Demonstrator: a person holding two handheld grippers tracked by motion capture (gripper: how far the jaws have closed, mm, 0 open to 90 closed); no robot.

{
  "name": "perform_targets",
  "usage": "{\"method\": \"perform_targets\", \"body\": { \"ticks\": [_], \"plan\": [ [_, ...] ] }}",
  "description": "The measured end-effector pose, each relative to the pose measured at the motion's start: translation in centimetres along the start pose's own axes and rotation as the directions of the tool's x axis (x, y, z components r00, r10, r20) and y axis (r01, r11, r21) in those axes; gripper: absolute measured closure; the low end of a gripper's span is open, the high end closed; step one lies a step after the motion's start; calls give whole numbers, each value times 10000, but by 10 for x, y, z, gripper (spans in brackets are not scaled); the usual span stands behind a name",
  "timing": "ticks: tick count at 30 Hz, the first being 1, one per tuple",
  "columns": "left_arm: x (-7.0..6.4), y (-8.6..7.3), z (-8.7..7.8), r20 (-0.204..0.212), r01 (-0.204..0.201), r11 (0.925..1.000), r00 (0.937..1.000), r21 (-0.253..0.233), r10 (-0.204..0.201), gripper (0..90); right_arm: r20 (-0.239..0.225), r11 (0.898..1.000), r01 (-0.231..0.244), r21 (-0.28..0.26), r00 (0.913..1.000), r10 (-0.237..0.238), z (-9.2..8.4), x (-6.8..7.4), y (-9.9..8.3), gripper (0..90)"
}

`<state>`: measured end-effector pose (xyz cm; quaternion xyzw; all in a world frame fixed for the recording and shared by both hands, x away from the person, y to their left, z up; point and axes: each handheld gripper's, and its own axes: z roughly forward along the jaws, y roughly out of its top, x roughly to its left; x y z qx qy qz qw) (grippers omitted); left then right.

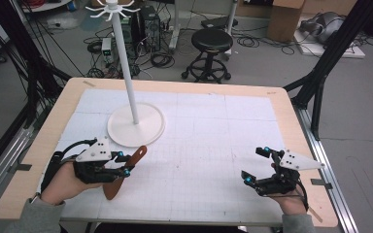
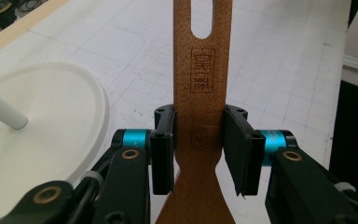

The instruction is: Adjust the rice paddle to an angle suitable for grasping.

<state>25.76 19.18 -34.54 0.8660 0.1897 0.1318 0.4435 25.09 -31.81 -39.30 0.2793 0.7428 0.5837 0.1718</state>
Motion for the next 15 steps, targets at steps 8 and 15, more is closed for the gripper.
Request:
{"method": "perform_targets", "body": {
  "ticks": [8, 15],
  "plan": [
    [6, 0, -18, -292, 160, 9979, 9994, -624, -178, 651, -24, 10000, -32, 51, 10000, 32, 2, 1, 1, 1],
    [11, -3, -27, -567, 330, 9947, 9976, -971, -386, 651, -78, 10000, -4, 61, 10000, 4, 4, 0, 1, 1]
  ]
}}
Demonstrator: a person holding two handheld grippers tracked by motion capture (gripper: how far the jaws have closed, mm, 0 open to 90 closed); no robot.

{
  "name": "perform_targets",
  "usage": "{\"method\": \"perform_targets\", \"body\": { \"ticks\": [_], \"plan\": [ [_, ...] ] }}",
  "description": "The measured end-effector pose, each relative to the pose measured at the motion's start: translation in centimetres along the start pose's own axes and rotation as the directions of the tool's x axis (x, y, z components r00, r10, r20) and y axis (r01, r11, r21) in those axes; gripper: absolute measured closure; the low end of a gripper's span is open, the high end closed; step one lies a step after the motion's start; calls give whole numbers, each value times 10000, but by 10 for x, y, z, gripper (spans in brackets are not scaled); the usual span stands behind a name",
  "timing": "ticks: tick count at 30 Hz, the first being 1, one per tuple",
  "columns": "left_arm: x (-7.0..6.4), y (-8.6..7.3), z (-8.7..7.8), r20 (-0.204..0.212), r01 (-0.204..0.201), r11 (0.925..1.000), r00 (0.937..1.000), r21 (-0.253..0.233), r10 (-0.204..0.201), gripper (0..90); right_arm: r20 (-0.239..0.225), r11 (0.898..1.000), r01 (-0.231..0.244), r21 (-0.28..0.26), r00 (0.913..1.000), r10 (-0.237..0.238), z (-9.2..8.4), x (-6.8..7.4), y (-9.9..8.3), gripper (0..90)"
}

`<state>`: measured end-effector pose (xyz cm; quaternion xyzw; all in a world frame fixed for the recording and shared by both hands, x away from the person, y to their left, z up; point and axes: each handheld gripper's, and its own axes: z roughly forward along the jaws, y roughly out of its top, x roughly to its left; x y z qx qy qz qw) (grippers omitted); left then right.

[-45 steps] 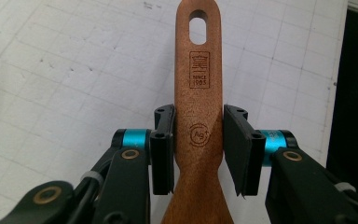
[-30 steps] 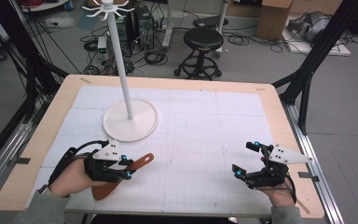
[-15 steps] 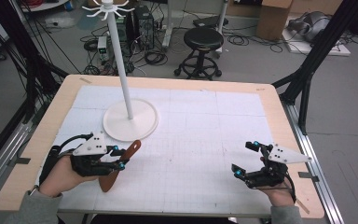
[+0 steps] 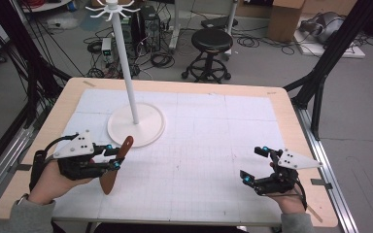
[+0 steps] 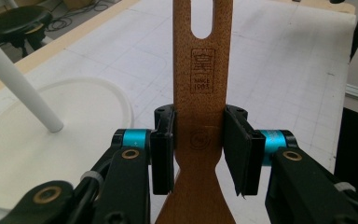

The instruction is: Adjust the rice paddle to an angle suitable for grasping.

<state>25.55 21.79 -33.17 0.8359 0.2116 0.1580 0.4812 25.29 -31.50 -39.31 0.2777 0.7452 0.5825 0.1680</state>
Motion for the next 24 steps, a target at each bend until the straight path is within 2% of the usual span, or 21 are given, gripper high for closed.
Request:
{"method": "perform_targets", "body": {
  "ticks": [10, 20, 24],
  "plan": [
    [7, -2, -10, -142, 436, 9967, 9989, -678, -446, 652, -60, 10000, -29, 1, 10000, 29, 2, -1, 0, 1],
    [8, -5, -21, -386, 627, 9931, 9970, -988, -668, 651, -187, 10000, -44, -61, 9998, 43, 8, -3, 1, 0],
    [9, -11, -23, -475, 769, 9908, 9954, -1110, -826, 652, -191, 10000, -57, -74, 9998, 55, 11, -4, 3, 0]
  ]
}}
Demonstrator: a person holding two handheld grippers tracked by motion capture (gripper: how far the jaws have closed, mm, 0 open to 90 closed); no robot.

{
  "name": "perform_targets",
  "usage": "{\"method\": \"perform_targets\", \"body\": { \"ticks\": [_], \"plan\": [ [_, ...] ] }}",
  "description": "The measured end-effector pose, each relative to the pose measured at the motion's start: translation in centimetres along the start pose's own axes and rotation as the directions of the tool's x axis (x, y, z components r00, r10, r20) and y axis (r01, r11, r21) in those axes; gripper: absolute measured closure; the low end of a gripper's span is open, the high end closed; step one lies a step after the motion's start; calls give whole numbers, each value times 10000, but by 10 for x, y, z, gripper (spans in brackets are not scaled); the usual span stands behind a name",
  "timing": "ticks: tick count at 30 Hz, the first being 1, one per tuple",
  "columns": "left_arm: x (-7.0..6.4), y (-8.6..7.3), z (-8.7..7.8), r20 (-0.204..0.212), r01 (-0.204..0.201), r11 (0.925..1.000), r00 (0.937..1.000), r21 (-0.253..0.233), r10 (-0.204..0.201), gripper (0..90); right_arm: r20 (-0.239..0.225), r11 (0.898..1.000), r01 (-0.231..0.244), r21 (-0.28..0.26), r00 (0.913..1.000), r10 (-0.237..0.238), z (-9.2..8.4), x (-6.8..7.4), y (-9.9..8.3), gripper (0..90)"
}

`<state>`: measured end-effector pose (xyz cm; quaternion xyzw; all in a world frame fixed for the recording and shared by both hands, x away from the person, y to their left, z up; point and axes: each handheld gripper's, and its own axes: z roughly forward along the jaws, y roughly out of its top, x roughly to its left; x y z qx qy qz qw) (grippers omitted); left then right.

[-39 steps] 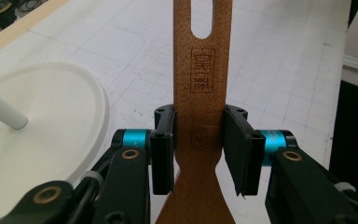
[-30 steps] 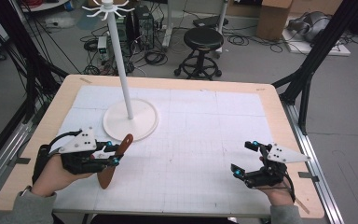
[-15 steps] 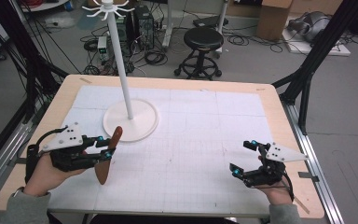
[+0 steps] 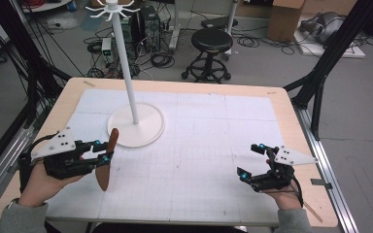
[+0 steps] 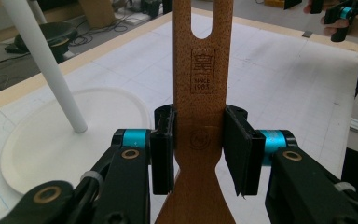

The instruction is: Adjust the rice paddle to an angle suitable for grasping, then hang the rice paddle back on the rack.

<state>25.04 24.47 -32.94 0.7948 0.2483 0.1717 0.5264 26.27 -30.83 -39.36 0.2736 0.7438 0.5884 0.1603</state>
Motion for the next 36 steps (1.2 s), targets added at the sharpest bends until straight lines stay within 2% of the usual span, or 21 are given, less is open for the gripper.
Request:
{"method": "perform_targets", "body": {
  "ticks": [5, 10, 21, 23, 26, 30, 36],
  "plan": [
    [4, -6, -5, -134, 315, 9994, 9994, -163, -318, 651, -122, 10000, 79, 61, 9999, -78, 6, 0, 1, 0],
    [5, -7, -8, -221, 363, 9990, 9991, -249, -368, 651, -144, 10000, 9, 44, 9999, -8, 7, -1, 2, 1],
    [15, 8, -17, -214, 423, 9948, 9988, -930, -445, 651, -373, 9999, 138, -13, 9992, -138, 12, 1, 5, 0],
    [19, 12, -17, -183, 380, 9949, 9990, -931, -399, 651, -340, 10000, 29, -16, 9994, -30, 12, 1, 4, 0],
    [29, 15, -17, 16, 543, 9925, 9985, -1095, -545, 652, -371, 9999, 64, -85, 9993, -67, 11, 1, 5, 0],
    [38, 17, -20, 61, 543, 9919, 9985, -1146, -540, 652, -277, 9994, -38, -356, 9996, 28, 9, 0, 7, 0],
    [47, 22, -25, 157, 552, 9919, 9984, -1141, -538, 652, -178, 9989, -169, -439, 9997, 161, 7, -2, 7, 0]
  ]
}}
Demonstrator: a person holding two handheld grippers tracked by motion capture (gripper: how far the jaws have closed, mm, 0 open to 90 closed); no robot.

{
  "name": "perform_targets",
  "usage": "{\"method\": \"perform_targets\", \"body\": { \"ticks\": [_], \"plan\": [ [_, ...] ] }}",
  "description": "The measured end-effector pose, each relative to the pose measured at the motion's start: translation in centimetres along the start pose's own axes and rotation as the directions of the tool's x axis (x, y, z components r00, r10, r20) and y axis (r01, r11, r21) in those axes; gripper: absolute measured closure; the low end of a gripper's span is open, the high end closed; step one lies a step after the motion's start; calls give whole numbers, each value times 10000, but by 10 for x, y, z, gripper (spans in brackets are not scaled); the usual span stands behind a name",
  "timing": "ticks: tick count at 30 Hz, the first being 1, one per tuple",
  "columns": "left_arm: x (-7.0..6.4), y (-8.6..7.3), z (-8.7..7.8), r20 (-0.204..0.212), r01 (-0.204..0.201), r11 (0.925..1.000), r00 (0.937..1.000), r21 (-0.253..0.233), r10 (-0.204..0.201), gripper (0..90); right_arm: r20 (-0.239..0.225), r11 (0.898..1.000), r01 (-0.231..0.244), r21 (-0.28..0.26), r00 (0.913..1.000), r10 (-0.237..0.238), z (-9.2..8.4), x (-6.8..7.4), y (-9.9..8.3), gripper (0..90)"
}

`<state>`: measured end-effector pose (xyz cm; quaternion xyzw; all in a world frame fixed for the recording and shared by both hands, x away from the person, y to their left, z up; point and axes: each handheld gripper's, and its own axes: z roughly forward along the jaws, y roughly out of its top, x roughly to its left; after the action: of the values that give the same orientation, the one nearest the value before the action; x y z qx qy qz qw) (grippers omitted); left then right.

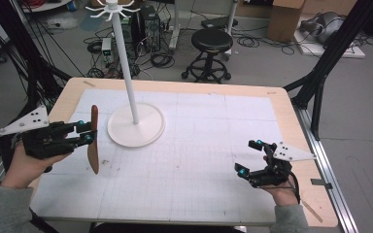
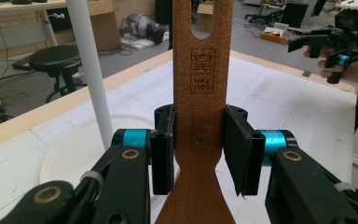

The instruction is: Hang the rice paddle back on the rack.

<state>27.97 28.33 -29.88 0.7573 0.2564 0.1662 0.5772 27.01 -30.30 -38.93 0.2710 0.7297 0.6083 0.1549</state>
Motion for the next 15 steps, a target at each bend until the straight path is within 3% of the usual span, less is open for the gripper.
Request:
{"method": "perform_targets", "body": {
  "ticks": [15],
  "plan": [
    [19, 28, 16, -37, -150, 9999, 9999, -6, 150, 652, 44, 9999, -42, -97, 10000, 43, -2, -2, 1, 1]
  ]
}}
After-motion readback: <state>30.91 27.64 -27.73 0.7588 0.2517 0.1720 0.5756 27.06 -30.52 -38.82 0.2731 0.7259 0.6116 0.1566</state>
